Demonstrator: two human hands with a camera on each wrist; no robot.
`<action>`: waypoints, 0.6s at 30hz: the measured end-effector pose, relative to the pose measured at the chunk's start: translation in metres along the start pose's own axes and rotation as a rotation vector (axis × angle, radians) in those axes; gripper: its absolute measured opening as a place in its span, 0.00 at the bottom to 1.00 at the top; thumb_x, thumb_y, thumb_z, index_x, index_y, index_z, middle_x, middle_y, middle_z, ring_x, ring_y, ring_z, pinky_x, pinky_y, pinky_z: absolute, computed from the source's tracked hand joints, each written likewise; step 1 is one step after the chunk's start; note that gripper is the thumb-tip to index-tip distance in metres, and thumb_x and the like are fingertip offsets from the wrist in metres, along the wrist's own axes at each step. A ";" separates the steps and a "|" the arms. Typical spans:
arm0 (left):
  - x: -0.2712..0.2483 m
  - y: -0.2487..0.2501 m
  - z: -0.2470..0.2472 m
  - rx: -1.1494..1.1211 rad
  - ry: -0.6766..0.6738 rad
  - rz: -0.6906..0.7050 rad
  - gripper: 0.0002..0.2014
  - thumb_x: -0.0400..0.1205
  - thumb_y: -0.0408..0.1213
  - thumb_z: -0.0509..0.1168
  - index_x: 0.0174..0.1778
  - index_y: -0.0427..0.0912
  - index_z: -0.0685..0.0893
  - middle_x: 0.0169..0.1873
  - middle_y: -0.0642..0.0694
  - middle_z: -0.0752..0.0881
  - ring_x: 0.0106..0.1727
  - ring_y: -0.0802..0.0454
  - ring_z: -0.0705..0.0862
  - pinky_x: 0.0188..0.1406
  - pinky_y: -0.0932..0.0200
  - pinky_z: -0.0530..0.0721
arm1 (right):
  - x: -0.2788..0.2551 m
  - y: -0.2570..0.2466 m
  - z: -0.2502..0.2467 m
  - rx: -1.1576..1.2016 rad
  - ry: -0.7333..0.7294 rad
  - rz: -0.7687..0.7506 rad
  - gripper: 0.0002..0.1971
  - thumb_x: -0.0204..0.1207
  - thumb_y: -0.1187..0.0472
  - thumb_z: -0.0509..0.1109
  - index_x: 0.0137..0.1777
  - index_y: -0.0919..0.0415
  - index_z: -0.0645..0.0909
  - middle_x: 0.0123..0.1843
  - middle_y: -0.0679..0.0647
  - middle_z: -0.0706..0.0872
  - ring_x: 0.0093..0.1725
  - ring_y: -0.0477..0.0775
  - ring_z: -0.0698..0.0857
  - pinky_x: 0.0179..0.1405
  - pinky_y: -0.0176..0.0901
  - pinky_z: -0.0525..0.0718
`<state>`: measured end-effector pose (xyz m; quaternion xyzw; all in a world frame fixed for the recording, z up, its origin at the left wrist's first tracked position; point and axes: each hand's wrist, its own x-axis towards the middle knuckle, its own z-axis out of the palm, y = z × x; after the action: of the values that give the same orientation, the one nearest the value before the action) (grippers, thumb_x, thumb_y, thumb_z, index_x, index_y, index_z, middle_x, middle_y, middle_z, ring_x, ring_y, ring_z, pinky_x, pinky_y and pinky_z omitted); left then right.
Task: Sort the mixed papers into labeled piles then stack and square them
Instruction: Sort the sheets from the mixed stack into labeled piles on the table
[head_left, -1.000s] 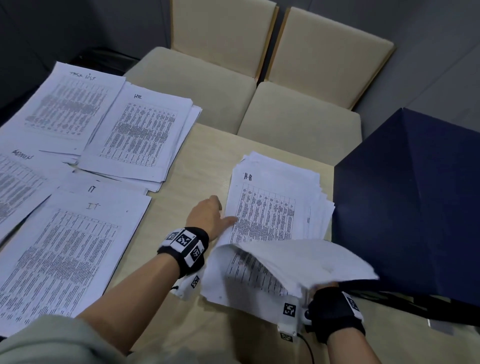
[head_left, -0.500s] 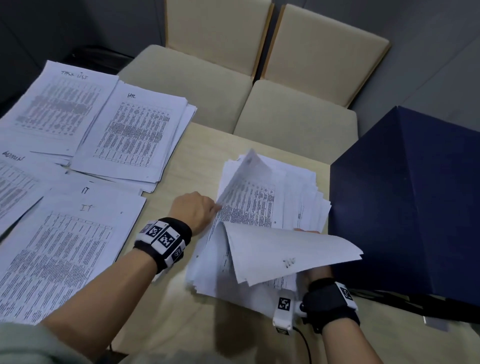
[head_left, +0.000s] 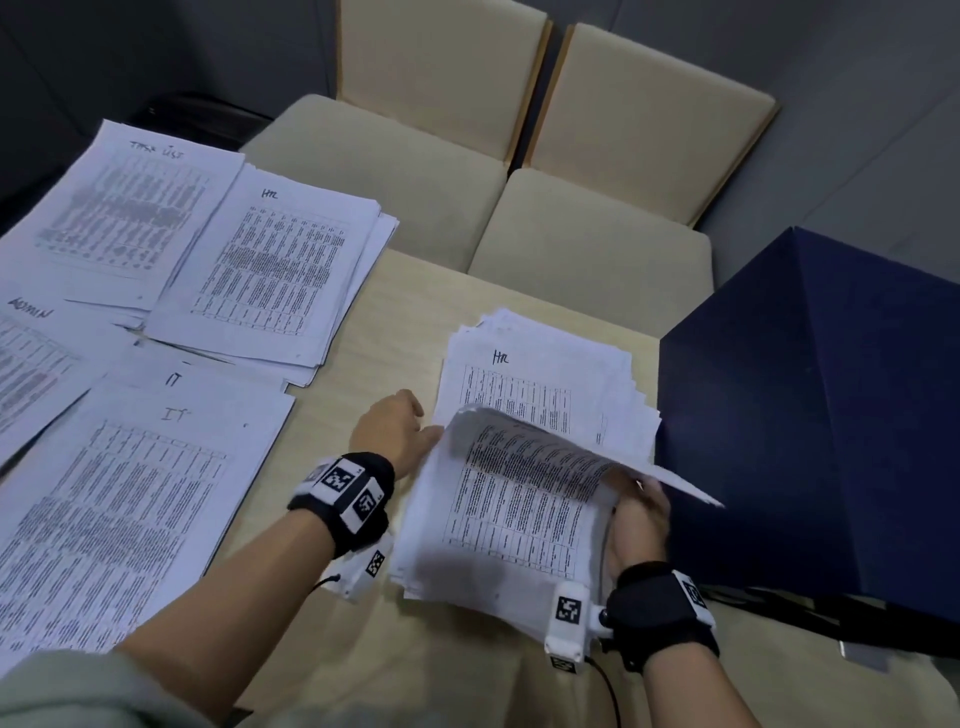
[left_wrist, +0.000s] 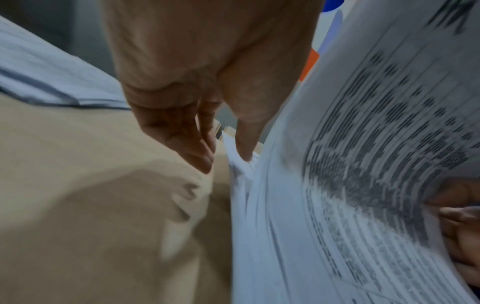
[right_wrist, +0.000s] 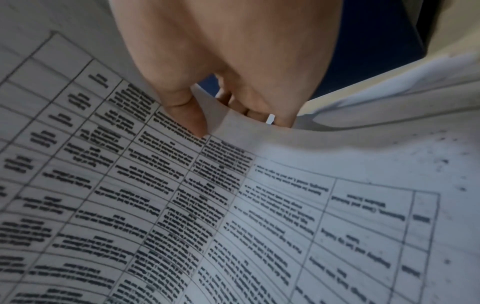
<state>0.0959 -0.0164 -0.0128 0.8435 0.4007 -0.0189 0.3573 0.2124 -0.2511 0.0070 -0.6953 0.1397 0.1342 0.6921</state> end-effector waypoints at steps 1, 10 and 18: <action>0.001 0.001 0.003 0.016 -0.027 -0.025 0.09 0.79 0.43 0.70 0.44 0.42 0.80 0.38 0.47 0.83 0.41 0.46 0.80 0.37 0.58 0.74 | -0.001 -0.001 0.000 -0.008 0.011 -0.003 0.12 0.79 0.78 0.65 0.52 0.62 0.82 0.42 0.49 0.89 0.47 0.47 0.84 0.43 0.30 0.82; 0.003 0.009 -0.005 0.543 -0.013 0.165 0.19 0.88 0.47 0.54 0.35 0.43 0.80 0.27 0.49 0.77 0.30 0.48 0.79 0.30 0.59 0.75 | 0.008 0.000 -0.008 -0.146 -0.008 0.100 0.08 0.75 0.74 0.67 0.40 0.61 0.81 0.42 0.57 0.86 0.47 0.58 0.84 0.50 0.48 0.80; 0.000 0.005 -0.023 0.145 0.136 0.384 0.12 0.89 0.37 0.55 0.38 0.42 0.68 0.25 0.48 0.74 0.27 0.44 0.72 0.29 0.54 0.67 | 0.001 -0.002 0.002 -0.018 -0.073 0.117 0.15 0.76 0.78 0.58 0.34 0.59 0.71 0.32 0.52 0.76 0.35 0.48 0.74 0.35 0.36 0.73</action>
<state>0.0937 -0.0042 0.0067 0.9271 0.2535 0.0778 0.2649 0.2143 -0.2487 0.0082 -0.6869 0.1534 0.2009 0.6814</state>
